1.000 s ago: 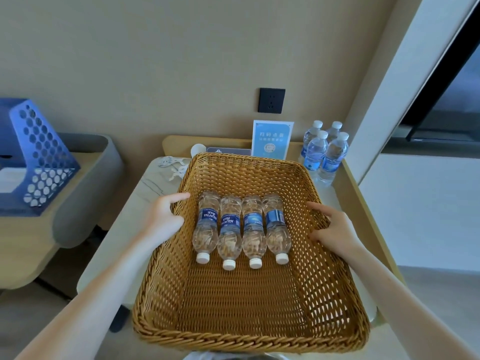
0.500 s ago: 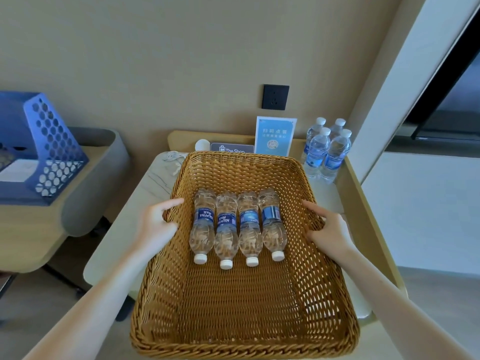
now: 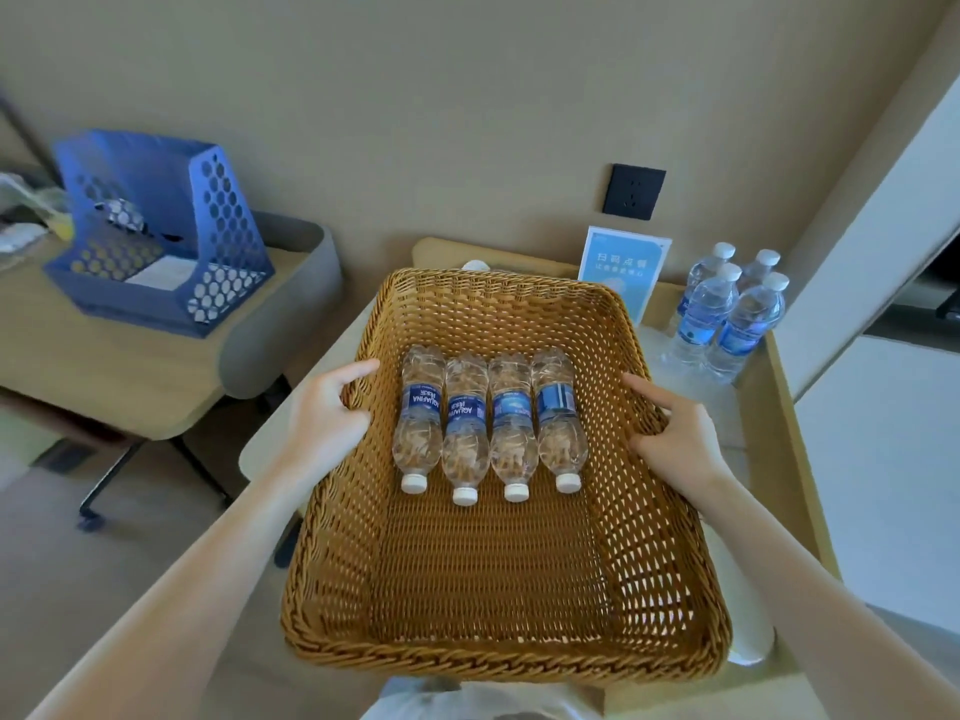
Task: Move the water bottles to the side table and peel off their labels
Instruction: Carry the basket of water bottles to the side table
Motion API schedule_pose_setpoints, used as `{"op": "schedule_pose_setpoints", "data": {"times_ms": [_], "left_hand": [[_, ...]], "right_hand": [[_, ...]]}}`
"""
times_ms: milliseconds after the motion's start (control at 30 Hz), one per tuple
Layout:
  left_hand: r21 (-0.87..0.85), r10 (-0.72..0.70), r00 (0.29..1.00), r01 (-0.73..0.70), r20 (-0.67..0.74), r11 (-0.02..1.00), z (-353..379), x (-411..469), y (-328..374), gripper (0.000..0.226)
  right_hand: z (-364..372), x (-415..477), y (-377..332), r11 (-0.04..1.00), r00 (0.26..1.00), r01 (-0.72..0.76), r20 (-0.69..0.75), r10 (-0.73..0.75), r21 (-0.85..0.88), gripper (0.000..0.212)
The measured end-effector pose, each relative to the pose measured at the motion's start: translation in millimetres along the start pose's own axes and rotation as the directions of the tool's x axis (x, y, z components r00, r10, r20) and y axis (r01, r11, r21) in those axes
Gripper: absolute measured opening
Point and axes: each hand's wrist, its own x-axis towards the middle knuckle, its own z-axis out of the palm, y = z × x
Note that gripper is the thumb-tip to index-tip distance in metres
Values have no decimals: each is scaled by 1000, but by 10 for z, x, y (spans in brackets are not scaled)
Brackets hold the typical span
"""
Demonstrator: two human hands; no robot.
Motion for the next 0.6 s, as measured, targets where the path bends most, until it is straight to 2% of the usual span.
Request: {"op": "schedule_pose_setpoints", "data": {"times_ms": [300, 600], "left_hand": [[21, -131, 982, 135, -136, 991, -426, -368, -373, 68], [9, -255, 921, 269, -296, 963, -1106, -770, -795, 66]], "right_hand": [[411, 132, -196, 994, 982, 108, 153, -108, 6, 76], [1145, 146, -737, 977, 932, 211, 296, -209, 25, 77]]}}
